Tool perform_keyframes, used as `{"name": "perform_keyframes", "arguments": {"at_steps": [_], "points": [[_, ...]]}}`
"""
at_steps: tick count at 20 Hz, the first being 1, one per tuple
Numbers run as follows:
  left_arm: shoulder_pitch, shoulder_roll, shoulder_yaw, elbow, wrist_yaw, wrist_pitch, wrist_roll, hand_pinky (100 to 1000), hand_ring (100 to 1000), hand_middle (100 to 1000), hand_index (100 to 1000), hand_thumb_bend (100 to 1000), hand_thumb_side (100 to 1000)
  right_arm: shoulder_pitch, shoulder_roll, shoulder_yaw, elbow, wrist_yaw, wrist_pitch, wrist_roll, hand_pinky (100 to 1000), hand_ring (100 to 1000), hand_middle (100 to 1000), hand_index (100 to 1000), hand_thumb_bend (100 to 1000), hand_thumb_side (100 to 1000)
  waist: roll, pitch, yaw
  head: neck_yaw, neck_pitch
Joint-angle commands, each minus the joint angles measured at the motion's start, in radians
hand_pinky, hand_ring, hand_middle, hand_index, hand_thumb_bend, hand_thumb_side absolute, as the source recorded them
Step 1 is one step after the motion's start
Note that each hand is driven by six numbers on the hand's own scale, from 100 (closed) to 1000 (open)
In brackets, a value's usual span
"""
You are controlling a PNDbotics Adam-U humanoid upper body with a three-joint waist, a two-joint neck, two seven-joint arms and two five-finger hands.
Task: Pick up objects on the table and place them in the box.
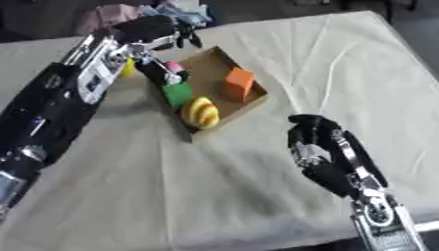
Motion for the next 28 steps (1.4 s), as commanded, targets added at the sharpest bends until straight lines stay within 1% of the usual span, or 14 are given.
{"name": "perform_keyframes", "arguments": {"at_steps": [1,4,7,9,12,17,22,28], "points": [[-0.025,0.071,0.039,-0.015,0.002,0.05,0.016,719,686,747,836,356,164,-0.005,-0.014,-0.01,-0.011,0.001,-0.001,-0.006,647,634,589,777,100,512,-0.001,-0.015,0.001,-0.007,0.004],[-0.018,0.1,0.083,0.028,-0.032,0.099,0.037,722,688,750,837,373,184,-0.004,-0.014,-0.012,-0.01,0.002,0.0,-0.007,647,634,589,777,100,511,-0.001,-0.016,0.002,-0.011,0.004],[-0.009,0.112,0.136,0.099,-0.071,0.147,0.055,722,689,751,838,382,198,-0.004,-0.014,-0.013,-0.011,0.002,0.0,-0.009,647,634,589,777,100,511,-0.001,-0.016,0.001,-0.013,0.004],[-0.009,0.11,0.154,0.152,-0.086,0.18,0.07,725,693,755,840,390,204,-0.004,-0.013,-0.012,-0.011,0.002,0.0,-0.008,647,634,589,777,100,512,-0.001,-0.016,0.001,-0.016,0.004],[-0.01,0.105,0.164,0.219,-0.106,0.222,0.095,726,697,759,842,410,215,-0.004,-0.013,-0.011,-0.011,0.001,0.0,-0.008,647,634,589,777,100,513,-0.001,-0.015,0.0,-0.016,0.004],[-0.006,0.091,0.178,0.295,-0.144,0.235,0.121,728,702,764,848,437,250,-0.006,-0.011,-0.01,-0.012,-0.001,0.0,-0.007,646,634,589,777,100,513,-0.003,-0.012,-0.004,-0.015,0.004],[0.004,0.085,0.188,0.328,-0.156,0.235,0.143,733,710,775,861,463,276,-0.008,-0.009,-0.009,-0.012,-0.002,0.0,-0.006,646,634,589,777,100,514,-0.005,-0.006,-0.011,-0.012,0.004],[0.015,0.082,0.208,0.351,-0.17,0.277,0.22,733,718,789,865,452,265,-0.012,-0.006,-0.008,-0.013,-0.004,0.002,-0.004,646,634,589,777,100,517,-0.012,0.006,-0.026,0.0,0.004]]}}
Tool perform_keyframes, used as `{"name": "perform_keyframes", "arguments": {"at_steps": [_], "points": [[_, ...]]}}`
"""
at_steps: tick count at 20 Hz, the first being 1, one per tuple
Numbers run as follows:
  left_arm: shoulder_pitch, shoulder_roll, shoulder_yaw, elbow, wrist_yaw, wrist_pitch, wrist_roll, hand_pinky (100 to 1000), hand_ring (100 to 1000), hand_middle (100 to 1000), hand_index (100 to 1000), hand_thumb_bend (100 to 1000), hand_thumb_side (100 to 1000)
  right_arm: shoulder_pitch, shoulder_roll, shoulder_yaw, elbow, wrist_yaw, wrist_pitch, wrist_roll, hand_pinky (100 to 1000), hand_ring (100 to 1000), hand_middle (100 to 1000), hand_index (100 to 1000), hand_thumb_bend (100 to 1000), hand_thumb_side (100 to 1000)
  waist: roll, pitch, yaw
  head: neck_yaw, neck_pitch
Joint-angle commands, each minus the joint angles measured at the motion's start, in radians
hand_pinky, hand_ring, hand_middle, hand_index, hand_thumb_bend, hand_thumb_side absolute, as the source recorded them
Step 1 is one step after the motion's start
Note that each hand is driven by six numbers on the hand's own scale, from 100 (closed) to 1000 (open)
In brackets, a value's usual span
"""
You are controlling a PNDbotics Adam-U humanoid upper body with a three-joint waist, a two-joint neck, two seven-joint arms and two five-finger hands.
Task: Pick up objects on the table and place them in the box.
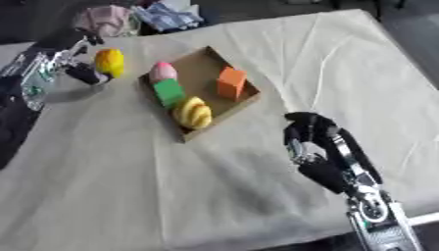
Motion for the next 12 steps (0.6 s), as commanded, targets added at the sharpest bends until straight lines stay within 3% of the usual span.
{"name": "perform_keyframes", "arguments": {"at_steps": [1,6,12], "points": [[-0.012,0.015,0.021,-0.002,-0.008,0.021,0.05,733,717,789,865,451,266,-0.011,-0.006,-0.002,-0.013,-0.005,0.0,0.002,646,633,589,777,100,518,-0.013,0.003,-0.004,0.009,0.004],[-0.003,0.006,0.022,0.022,-0.001,0.031,0.1,718,696,768,848,421,244,-0.013,-0.005,-0.001,-0.014,-0.006,0.002,0.004,646,633,589,777,100,521,-0.015,0.013,-0.015,0.019,0.001],[0.007,-0.01,0.024,0.036,0.001,0.041,0.169,623,561,615,726,301,110,-0.013,-0.004,0.001,-0.014,-0.008,0.003,0.005,646,633,589,777,100,522,-0.017,0.018,-0.018,0.02,-0.001]]}}
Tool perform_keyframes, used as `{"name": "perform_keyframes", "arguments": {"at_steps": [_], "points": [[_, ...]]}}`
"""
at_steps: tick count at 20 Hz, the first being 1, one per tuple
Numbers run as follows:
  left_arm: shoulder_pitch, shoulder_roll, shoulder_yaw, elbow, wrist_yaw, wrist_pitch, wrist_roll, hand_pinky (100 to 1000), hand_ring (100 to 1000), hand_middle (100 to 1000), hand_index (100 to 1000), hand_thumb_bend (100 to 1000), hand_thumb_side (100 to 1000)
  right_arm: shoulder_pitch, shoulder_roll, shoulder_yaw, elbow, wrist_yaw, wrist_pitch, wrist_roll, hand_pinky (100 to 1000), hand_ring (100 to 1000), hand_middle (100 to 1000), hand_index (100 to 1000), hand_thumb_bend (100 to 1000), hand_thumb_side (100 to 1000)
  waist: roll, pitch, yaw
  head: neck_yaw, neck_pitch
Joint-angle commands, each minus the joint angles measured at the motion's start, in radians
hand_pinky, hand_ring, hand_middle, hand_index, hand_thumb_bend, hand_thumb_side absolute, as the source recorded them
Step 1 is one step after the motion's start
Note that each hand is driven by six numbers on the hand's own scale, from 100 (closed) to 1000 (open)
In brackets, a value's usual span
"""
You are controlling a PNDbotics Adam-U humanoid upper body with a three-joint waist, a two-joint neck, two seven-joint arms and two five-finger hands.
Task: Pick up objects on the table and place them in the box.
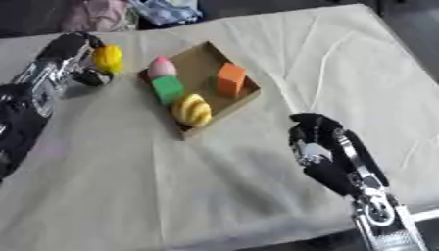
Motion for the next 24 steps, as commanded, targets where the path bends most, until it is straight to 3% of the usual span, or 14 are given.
{"name": "perform_keyframes", "arguments": {"at_steps": [1,4,10,18,24], "points": [[-0.01,0.008,0.013,-0.006,0.0,0.008,0.044,601,533,586,701,280,100,-0.012,-0.005,0.0,-0.014,-0.007,-0.001,0.002,646,633,589,777,100,521,-0.015,0.0,0.0,0.002,0.0],[-0.009,0.008,0.014,-0.02,0.015,0.019,0.108,533,458,497,614,212,100,-0.012,-0.005,-0.001,-0.014,-0.006,-0.001,0.002,646,633,589,777,100,521,-0.014,-0.001,0.003,0.001,0.001],[-0.026,0.029,-0.034,-0.116,0.085,-0.015,0.162,529,450,484,610,203,100,-0.01,-0.009,-0.003,-0.013,-0.003,-0.001,0.0,646,633,589,777,100,515,-0.013,-0.007,0.015,-0.006,0.004],[-0.057,0.007,-0.172,-0.33,0.172,-0.137,0.018,582,498,529,653,235,100,-0.009,-0.012,0.001,-0.012,-0.002,-0.002,0.006,646,633,589,777,100,509,-0.016,-0.015,0.017,-0.003,0.004],[-0.052,-0.058,-0.234,-0.366,0.187,-0.204,-0.101,619,557,589,702,248,112,-0.012,-0.01,0.004,-0.013,-0.004,-0.003,0.01,645,633,589,777,100,508,-0.016,-0.015,0.005,0.001,0.003]]}}
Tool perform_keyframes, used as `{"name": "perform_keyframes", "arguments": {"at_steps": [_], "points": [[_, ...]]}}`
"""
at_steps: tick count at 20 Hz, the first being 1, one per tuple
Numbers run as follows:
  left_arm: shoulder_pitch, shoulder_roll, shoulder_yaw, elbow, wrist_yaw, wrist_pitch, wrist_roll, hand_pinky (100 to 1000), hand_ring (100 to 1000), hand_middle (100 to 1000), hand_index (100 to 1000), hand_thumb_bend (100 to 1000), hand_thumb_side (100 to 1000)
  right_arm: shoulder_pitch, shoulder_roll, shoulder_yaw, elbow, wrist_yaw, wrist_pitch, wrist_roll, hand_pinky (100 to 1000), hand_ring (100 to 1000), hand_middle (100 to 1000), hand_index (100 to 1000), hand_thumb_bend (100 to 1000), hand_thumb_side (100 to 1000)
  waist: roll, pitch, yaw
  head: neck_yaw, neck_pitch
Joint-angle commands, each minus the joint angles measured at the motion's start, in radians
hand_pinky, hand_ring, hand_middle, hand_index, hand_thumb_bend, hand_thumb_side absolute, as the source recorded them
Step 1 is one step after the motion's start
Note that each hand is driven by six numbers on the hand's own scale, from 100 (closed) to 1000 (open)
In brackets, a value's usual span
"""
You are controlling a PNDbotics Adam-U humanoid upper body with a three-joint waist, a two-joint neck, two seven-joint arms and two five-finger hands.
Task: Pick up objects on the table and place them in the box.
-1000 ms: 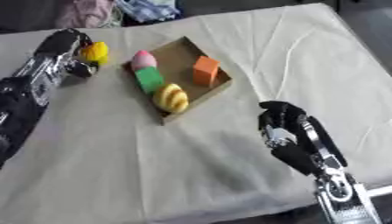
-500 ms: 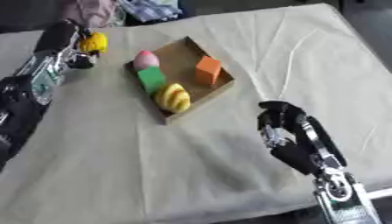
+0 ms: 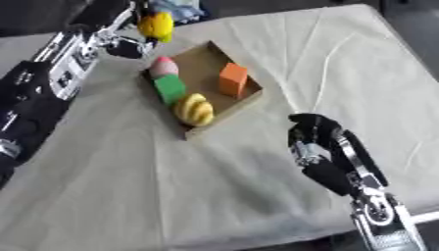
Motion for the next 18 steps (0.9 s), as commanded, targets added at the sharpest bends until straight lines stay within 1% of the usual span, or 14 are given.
{"name": "perform_keyframes", "arguments": {"at_steps": [1,6,8,9,12,15,18], "points": [[-0.02,-0.02,-0.02,-0.024,0.003,-0.028,-0.05,623,563,596,708,255,130,-0.012,-0.009,-0.001,-0.013,-0.003,-0.001,0.003,645,633,589,777,100,509,-0.015,-0.014,-0.003,-0.001,0.002],[-0.008,-0.069,-0.033,0.007,-0.022,-0.058,-0.082,638,588,623,732,283,165,-0.015,-0.007,0.0,-0.014,-0.004,-0.002,0.004,645,633,589,777,100,507,-0.013,-0.015,-0.01,-0.007,-0.003],[-0.004,-0.077,-0.04,0.016,-0.035,-0.072,-0.098,660,617,658,760,333,228,-0.015,-0.007,0.0,-0.014,-0.004,-0.002,0.004,645,633,589,777,100,507,-0.012,-0.015,-0.012,-0.007,-0.003],[-0.003,-0.079,-0.042,0.019,-0.041,-0.08,-0.111,677,634,681,779,377,272,-0.015,-0.007,0.0,-0.013,-0.004,-0.002,0.004,645,633,589,777,100,506,-0.012,-0.015,-0.013,-0.007,-0.003],[0.0,-0.075,-0.042,0.024,-0.065,-0.095,-0.159,696,661,715,804,420,323,-0.014,-0.007,-0.001,-0.013,-0.003,-0.002,0.003,645,633,589,777,100,505,-0.01,-0.017,-0.012,-0.008,-0.004],[-0.001,-0.065,-0.031,0.016,-0.074,-0.09,-0.181,705,673,729,813,444,356,-0.013,-0.007,-0.002,-0.013,-0.003,-0.003,0.002,646,633,589,777,100,506,-0.009,-0.018,-0.009,-0.011,-0.004],[0.0,-0.051,-0.019,-0.004,-0.062,-0.08,-0.18,700,660,713,798,420,357,-0.012,-0.007,-0.003,-0.013,-0.002,-0.003,0.001,646,633,589,777,100,505,-0.01,-0.02,-0.005,-0.015,-0.004]]}}
